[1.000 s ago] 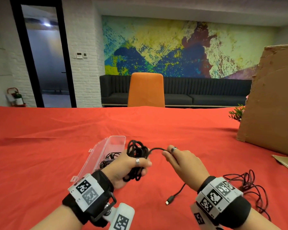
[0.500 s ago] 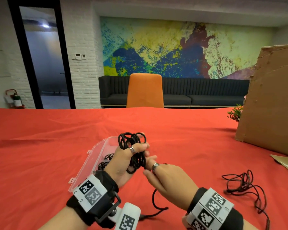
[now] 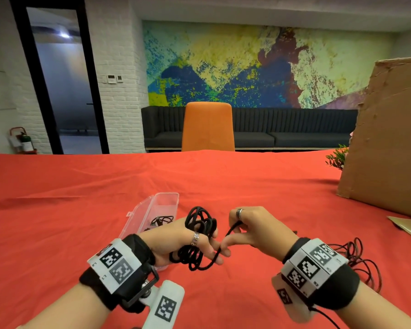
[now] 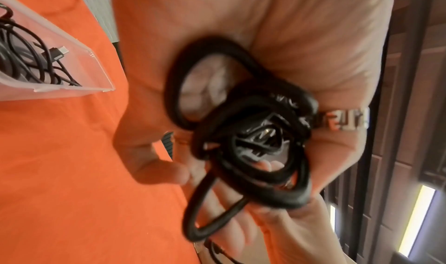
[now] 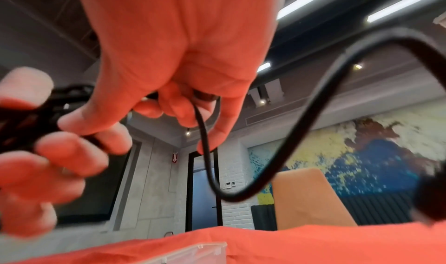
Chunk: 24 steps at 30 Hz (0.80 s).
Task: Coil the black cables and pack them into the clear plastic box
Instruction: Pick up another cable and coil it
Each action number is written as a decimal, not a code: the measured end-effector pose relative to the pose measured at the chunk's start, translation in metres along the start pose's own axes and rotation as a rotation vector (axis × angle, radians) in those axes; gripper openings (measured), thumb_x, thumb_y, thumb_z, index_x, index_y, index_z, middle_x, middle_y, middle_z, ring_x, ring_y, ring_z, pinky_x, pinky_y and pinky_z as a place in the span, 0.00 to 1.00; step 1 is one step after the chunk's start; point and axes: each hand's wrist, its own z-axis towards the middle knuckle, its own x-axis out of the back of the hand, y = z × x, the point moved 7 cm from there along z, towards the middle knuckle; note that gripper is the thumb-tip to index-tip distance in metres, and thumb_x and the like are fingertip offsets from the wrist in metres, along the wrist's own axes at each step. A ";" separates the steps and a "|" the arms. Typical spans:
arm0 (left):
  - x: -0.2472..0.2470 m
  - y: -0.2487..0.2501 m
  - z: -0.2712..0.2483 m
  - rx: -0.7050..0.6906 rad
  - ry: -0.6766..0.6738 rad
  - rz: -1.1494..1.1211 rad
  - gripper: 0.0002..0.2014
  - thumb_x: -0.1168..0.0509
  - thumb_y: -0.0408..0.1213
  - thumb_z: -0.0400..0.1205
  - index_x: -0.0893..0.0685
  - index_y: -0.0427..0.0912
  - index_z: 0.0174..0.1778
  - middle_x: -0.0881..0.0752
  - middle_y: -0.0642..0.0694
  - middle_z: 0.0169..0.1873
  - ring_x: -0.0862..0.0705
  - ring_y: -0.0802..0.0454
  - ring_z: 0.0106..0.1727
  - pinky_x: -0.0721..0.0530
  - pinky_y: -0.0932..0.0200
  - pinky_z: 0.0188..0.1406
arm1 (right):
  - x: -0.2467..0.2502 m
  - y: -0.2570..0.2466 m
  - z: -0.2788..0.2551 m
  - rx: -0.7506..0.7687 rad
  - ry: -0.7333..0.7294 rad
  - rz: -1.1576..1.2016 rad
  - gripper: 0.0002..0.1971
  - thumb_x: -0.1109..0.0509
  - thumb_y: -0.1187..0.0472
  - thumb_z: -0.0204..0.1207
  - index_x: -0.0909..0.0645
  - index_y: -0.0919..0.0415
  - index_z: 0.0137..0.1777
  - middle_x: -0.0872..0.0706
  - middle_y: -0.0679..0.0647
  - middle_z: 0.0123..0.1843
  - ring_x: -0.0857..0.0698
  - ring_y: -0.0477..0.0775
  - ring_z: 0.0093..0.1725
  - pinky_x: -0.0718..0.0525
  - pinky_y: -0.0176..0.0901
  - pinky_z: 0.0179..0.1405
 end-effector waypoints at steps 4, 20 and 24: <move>0.005 -0.004 0.002 -0.025 0.015 -0.028 0.14 0.31 0.26 0.61 0.23 0.39 0.40 0.15 0.40 0.36 0.15 0.45 0.39 0.15 0.50 0.42 | 0.001 0.005 0.004 -0.026 0.048 0.121 0.16 0.25 0.50 0.69 0.26 0.59 0.36 0.26 0.46 0.27 0.30 0.45 0.29 0.33 0.31 0.29; 0.024 -0.010 0.020 -0.138 0.375 -0.552 0.13 0.35 0.24 0.60 0.18 0.40 0.38 0.15 0.45 0.31 0.15 0.47 0.36 0.19 0.55 0.43 | -0.046 -0.034 -0.009 -0.093 -0.038 -0.326 0.22 0.60 0.45 0.82 0.34 0.54 0.67 0.15 0.61 0.49 0.18 0.70 0.48 0.35 0.50 0.34; 0.031 -0.001 0.017 -0.211 0.393 -0.644 0.11 0.38 0.19 0.71 0.22 0.40 0.38 0.16 0.42 0.36 0.12 0.47 0.31 0.12 0.45 0.49 | -0.047 -0.038 -0.011 0.005 -0.069 -0.239 0.15 0.57 0.46 0.85 0.36 0.52 0.62 0.14 0.59 0.48 0.19 0.70 0.47 0.32 0.51 0.34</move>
